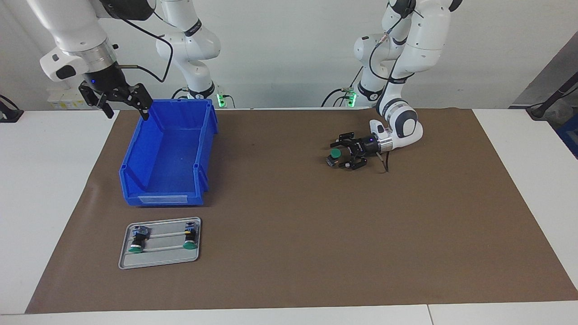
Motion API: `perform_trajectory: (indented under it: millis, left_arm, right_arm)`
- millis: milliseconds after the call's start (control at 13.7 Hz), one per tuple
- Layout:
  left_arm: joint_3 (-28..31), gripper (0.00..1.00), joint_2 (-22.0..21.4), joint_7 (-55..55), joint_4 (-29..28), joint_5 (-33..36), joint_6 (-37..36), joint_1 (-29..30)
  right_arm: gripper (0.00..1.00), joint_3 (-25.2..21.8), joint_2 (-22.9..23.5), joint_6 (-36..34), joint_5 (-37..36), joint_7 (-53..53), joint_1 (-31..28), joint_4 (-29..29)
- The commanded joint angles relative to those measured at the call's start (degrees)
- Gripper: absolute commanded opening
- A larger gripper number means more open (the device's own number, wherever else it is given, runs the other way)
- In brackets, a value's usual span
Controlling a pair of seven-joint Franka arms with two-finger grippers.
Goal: Place and press button with both arms
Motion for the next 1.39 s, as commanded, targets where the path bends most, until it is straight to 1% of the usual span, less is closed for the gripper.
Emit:
perform_trajectory:
  millis: [0,147,220,293,440,513,659,733,879,1099,1172,1319]
  left_arm:
    - [0.34,0.98,0.46,8.18,-1.12,-0.29,-0.44,0.53]
    - [0.43,0.98,0.37,6.52,-0.69,1.20,-0.36,1.67]
    - [0.43,0.98,0.28,4.33,0.62,3.47,-0.36,3.07]
    - [0.43,0.98,0.19,1.26,2.11,7.15,-0.44,4.83]
    - [0.43,0.98,-0.59,-6.90,6.06,14.53,-0.79,8.17]
    - [0.43,0.98,-0.86,-10.94,8.35,16.57,-1.23,9.49]
    - [0.51,0.98,-1.82,-20.60,12.74,18.43,-1.67,10.12]
    - [0.51,0.97,-1.92,-26.05,15.72,19.83,-1.67,10.12]
    - [0.51,0.95,-1.83,-38.25,23.62,25.96,-1.67,10.90]
    - [0.16,0.95,-2.44,-64.24,38.29,41.14,-1.85,10.03]
    - [-0.45,0.95,-2.88,-72.34,42.25,45.29,-1.94,9.59]
    - [-0.63,0.95,-4.20,-86.41,48.85,51.54,-3.07,6.61]
  right_arm:
    - [1.00,0.77,-0.98,0.40,0.85,-0.30,-0.85,-1.07]
    - [1.00,0.77,-0.98,0.40,0.85,-0.30,-0.85,-1.07]
    - [1.00,0.77,-0.98,0.40,0.85,-0.30,-0.85,-1.07]
    - [1.00,0.77,-0.98,0.40,0.85,-0.30,-0.85,-1.07]
    - [1.00,0.77,-0.98,0.40,0.85,-0.30,-0.85,-1.07]
    - [1.00,0.77,-0.98,0.40,0.85,-0.30,-0.85,-1.07]
    - [1.00,0.77,-0.98,0.40,0.85,-0.30,-0.85,-1.07]
    - [1.00,0.77,-0.98,0.40,0.85,-0.30,-0.85,-1.07]
    - [1.00,0.77,-0.98,0.40,0.85,-0.39,-0.85,-1.07]
    - [1.00,0.77,-0.98,0.40,0.85,-0.30,-0.85,-1.07]
    - [1.00,0.77,-0.98,0.40,0.85,-0.30,-0.85,-1.07]
    - [1.00,0.77,-0.98,0.40,0.85,-0.30,-0.85,-1.07]
